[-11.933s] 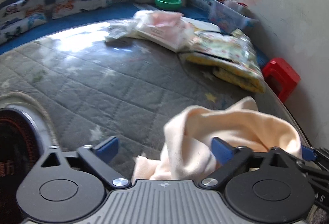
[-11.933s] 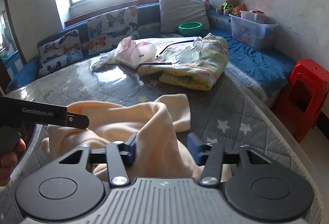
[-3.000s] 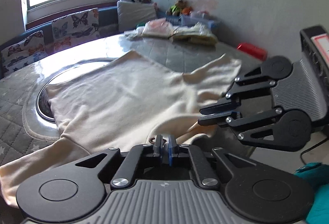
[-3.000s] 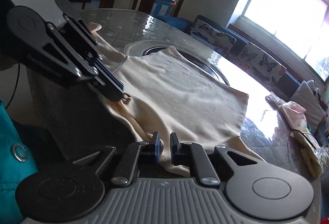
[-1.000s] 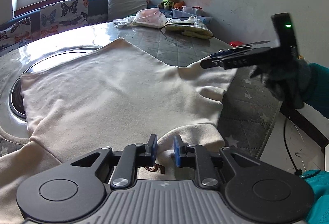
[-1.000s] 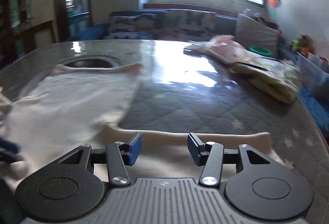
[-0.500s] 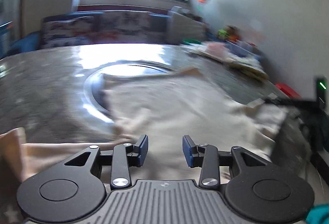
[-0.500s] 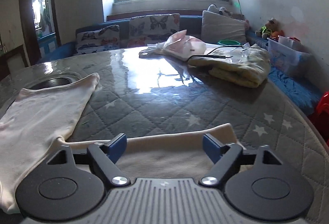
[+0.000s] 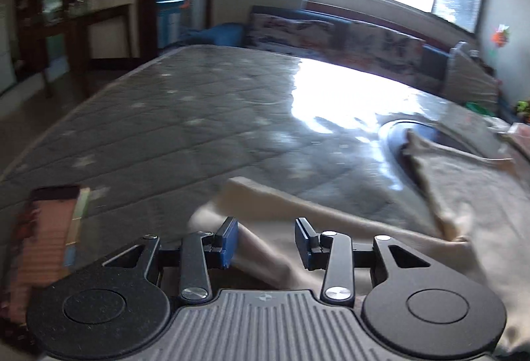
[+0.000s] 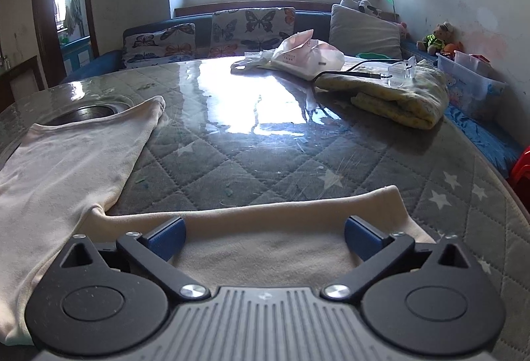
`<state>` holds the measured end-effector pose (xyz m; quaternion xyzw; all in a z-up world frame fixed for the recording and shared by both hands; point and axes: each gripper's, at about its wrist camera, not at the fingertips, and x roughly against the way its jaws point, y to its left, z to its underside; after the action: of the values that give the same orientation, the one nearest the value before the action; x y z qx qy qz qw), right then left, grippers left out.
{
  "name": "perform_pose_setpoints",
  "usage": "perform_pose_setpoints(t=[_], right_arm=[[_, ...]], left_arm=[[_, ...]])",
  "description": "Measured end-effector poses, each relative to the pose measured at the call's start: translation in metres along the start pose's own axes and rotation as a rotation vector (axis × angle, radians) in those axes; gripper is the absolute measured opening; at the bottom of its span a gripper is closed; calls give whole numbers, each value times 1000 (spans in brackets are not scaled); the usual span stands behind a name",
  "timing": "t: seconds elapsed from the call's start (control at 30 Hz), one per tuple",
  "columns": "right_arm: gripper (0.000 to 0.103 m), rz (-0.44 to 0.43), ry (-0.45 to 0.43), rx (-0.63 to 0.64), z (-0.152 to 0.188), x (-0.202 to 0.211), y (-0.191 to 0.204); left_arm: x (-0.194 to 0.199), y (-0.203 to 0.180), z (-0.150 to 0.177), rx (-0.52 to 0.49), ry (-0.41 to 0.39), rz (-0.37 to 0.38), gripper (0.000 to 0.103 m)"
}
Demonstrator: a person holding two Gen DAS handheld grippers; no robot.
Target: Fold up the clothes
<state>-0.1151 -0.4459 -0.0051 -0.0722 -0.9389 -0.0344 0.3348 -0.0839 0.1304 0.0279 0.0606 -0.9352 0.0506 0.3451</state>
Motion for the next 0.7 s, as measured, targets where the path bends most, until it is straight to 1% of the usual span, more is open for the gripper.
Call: perform_pose_setpoints(t=[0.07,0.1,0.17,0.23,0.33,0.43,0.5,0.57,0.6,0.67,0.7], right_arm=[[103,1,4,2,1,-1,0],[103,1,6,3,1,-1,0],[103,3,7,6,1,-2,0],[103,5,7,9,1,-2,1],[103,5,7,9,1,-2,1],[103,5,7,10,2,-2,1],[103,5,7,10,2,-2,1],[103,5,8,11,1,-2,1],[103,5,9,11,1,-2,1],[103,6,9,11,1,-2,1],[103,6,9,11,1,-2,1]], left_arm=[[6,9,3,15,-6,-55,43],[8,11,3,22,-8,-65,43],[12,9,0,28,-22,-59,44],[16,-1,-4,4,-46,-22,47],[7,-17,-9,-44,-46,10,53],[-9,-25,-9,-44,6,30,53],[-10,-33,-9,-46,7,51,53],[-3,-44,-11,-64,-14,80,60],[1,-51,-12,-77,-25,100,63],[8,-68,-13,-113,-40,141,70],[11,-78,-14,-132,-48,160,72]])
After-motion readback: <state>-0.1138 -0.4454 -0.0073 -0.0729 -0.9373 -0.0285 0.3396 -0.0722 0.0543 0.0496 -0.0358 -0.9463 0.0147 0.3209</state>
